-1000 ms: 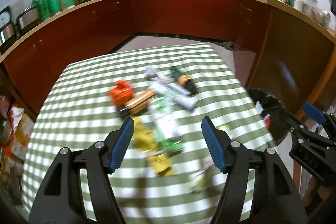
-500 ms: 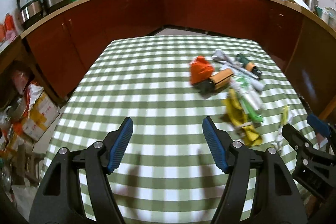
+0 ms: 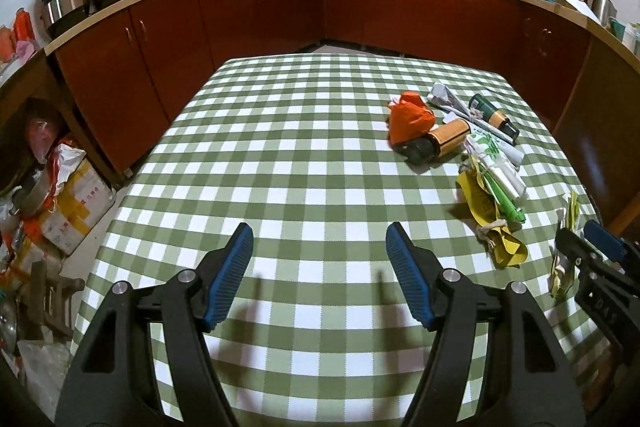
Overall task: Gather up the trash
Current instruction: 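Grasp the yellow-green printed packet with the right tool, then grasp the yellow tied bag with the left tool while the right tool holds the packet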
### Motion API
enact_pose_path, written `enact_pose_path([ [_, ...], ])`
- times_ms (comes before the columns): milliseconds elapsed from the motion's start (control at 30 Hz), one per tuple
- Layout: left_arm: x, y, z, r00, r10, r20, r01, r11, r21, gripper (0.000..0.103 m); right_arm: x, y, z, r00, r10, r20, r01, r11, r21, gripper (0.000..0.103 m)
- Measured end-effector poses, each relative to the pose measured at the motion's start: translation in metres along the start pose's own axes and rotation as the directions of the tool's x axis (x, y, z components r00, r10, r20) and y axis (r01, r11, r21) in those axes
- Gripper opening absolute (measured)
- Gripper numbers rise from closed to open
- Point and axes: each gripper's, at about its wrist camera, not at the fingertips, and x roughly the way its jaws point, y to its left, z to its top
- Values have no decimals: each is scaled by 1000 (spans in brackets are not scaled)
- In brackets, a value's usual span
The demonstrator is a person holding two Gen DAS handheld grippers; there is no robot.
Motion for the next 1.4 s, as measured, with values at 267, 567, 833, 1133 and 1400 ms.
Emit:
enact_pose_path([
  [267, 1, -11, -2, 1000, -6, -6, 6, 1000, 16, 67, 2, 3, -3, 999, 46, -19, -46, 999, 4, 43],
  [567, 5, -14, -5, 1000, -10, -20, 10, 1000, 15, 67, 2, 6, -4, 996, 86, -16, -86, 996, 7, 19],
  [833, 4, -30, -2, 999, -34, -30, 35, 999, 25, 67, -8, -6, 6, 997, 70, 41, -70, 997, -17, 18],
  [1133, 5, -63, -3, 997, -56, -52, 58, 997, 53, 67, -10, -38, 11, 996, 47, 69, -45, 998, -37, 18],
  [1400, 0, -87, 1, 996, -71, -49, 74, 996, 48, 75, -12, -66, 9, 995, 43, 87, -41, 999, -23, 18],
])
